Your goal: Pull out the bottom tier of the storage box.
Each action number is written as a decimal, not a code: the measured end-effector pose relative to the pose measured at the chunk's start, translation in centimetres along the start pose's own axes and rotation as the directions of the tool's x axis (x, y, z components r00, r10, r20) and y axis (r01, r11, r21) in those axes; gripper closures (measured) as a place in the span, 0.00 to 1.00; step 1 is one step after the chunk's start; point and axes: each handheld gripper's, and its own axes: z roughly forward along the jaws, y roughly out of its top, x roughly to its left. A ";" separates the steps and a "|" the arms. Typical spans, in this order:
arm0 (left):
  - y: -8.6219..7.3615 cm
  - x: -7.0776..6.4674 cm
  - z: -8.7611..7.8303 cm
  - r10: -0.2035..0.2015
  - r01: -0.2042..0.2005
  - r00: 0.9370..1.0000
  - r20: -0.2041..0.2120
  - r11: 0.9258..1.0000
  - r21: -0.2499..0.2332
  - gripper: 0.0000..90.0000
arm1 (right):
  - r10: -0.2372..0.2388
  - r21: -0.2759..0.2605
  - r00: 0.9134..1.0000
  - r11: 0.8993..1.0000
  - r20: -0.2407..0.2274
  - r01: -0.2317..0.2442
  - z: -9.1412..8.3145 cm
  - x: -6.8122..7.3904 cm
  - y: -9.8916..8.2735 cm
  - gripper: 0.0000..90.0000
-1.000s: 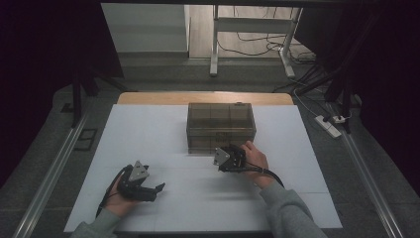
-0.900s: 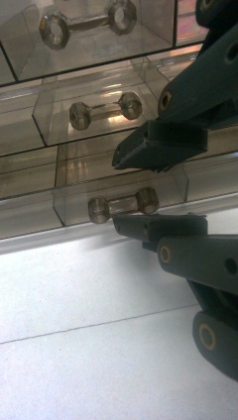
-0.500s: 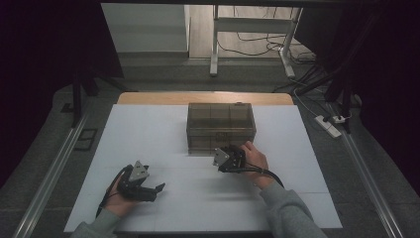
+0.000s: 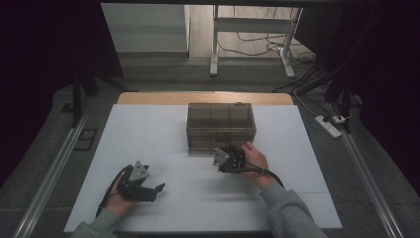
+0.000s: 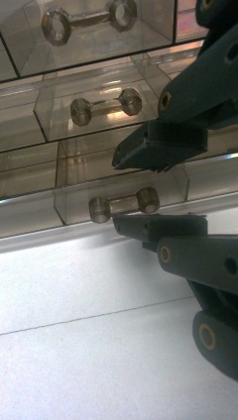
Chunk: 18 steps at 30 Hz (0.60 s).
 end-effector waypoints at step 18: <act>0.0 0.0 0.0 0.001 -0.001 1.000 0.000 1.000 0.000 0.14 | -0.003 0.003 1.000 1.000 -0.007 0.003 -0.2 0.1 0.0 0.74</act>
